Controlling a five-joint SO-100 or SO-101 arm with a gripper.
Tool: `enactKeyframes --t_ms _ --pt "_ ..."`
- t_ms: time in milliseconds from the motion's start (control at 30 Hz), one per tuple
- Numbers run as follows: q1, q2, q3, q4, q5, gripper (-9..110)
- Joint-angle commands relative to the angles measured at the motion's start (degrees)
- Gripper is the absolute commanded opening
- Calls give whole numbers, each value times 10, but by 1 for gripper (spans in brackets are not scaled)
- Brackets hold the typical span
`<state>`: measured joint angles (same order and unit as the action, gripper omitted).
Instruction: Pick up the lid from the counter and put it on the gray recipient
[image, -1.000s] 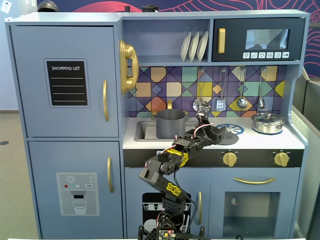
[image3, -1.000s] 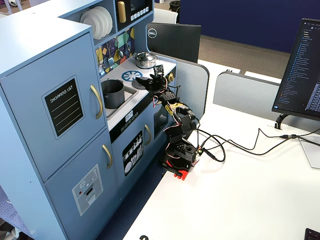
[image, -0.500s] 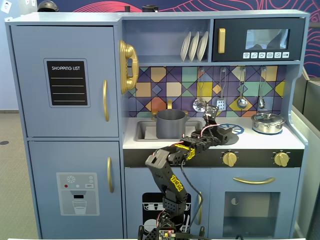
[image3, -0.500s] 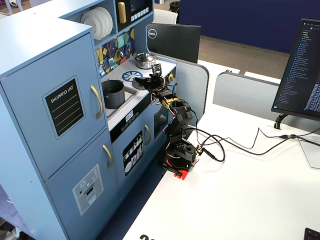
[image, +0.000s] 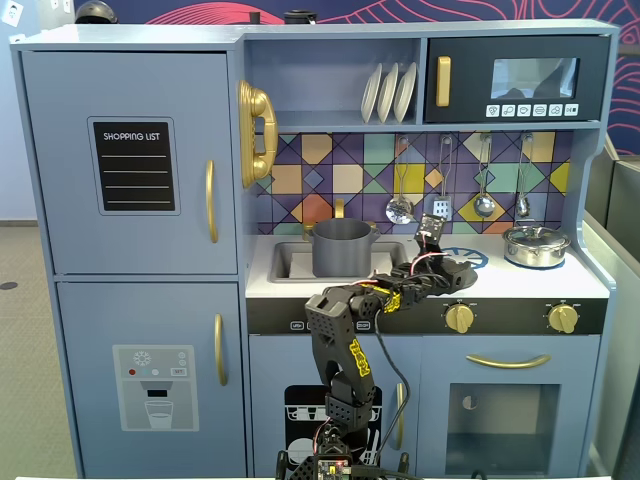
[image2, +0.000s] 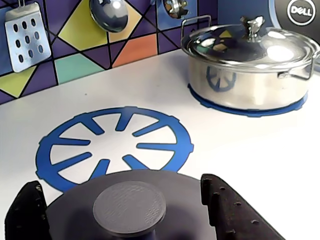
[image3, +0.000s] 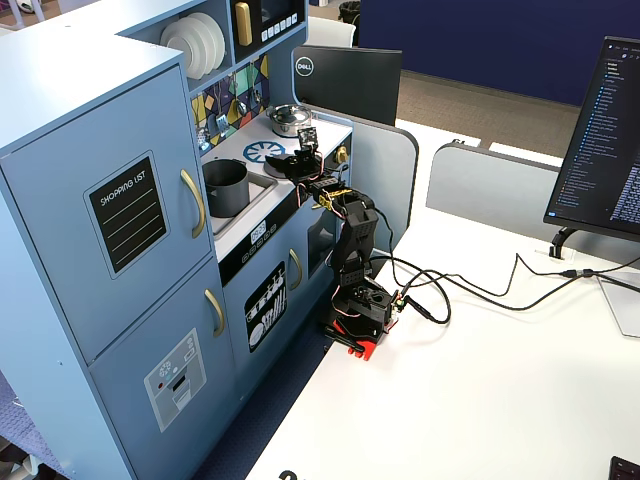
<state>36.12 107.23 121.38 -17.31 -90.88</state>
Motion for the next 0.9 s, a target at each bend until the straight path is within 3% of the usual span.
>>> enactKeyframes --t_ms 0,600,867 --pt "-14 -4 -44 -26 -6 32" --pt "-26 -64 -72 -44 -9 28" --pt "-30 -74 -65 -43 -17 21"
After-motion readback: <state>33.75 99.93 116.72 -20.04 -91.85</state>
